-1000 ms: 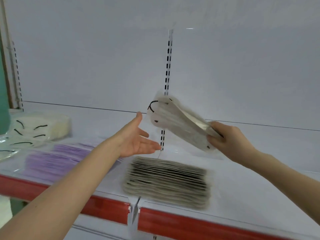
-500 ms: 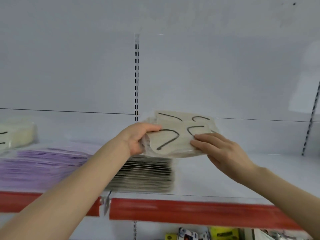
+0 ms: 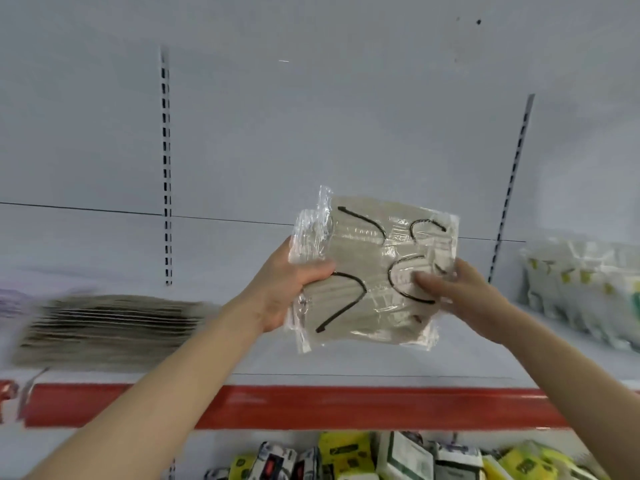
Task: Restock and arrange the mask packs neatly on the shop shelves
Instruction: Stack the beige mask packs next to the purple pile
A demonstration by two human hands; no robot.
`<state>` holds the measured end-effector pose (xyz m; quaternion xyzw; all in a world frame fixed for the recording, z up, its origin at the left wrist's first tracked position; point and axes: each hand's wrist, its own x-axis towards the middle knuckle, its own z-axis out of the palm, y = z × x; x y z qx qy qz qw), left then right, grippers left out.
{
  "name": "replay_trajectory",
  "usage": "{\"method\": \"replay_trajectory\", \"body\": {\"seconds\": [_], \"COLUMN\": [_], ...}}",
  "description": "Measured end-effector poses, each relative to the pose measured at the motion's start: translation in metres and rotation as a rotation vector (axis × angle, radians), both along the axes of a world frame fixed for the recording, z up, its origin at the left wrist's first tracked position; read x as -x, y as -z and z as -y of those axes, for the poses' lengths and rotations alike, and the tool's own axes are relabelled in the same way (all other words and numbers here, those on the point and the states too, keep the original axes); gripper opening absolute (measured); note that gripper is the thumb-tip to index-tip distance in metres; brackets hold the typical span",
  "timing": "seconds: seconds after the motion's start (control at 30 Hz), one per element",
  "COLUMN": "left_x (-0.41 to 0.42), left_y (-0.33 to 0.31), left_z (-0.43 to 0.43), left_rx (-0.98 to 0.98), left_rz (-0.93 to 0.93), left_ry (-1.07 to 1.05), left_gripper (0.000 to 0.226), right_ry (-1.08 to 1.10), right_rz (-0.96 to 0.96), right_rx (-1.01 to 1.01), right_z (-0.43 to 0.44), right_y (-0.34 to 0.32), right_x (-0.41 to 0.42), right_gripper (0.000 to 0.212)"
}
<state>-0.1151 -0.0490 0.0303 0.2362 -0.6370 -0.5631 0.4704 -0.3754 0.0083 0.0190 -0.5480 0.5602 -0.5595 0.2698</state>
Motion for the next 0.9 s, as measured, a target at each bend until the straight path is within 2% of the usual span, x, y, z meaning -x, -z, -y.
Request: {"method": "replay_trajectory", "body": {"seconds": [0.1,0.23,0.37,0.43,0.5,0.6,0.8,0.9], "left_x": [0.028,0.049,0.059,0.059,0.058,0.059,0.064,0.06], "left_y": [0.012,0.027,0.033,0.04,0.045,0.048,0.038,0.043], "left_z": [-0.003,-0.004,-0.002,0.001,0.002,0.004,0.007,0.01], "left_rx": [0.078,0.22,0.237,0.206,0.172,0.147,0.187,0.1], "left_rz": [0.026,0.131,0.136,0.189,0.273,0.285,0.207,0.277], "left_ry": [-0.024,-0.099,-0.254,-0.271,-0.244,-0.243,-0.33,-0.284], "left_gripper": [0.047,0.049,0.054,0.067,0.083,0.093,0.084,0.086], "right_ry": [-0.109,-0.053,-0.033,-0.031,-0.053,-0.014,0.089,0.038], "right_rz": [0.089,0.131,0.136,0.109,0.067,0.056,0.097,0.041], "right_rx": [-0.002,0.122,0.183,0.131,0.045,-0.005,0.09,-0.043], "right_z": [-0.007,-0.009,-0.015,-0.017,-0.018,-0.016,-0.011,-0.012], "right_y": [0.009,0.018,0.022,0.027,0.033,0.036,0.026,0.031], "right_x": [0.025,0.049,0.054,0.054,0.055,0.056,0.053,0.054], "right_gripper": [0.101,0.091,0.05,0.041,0.049,0.064,0.058,0.061]}}
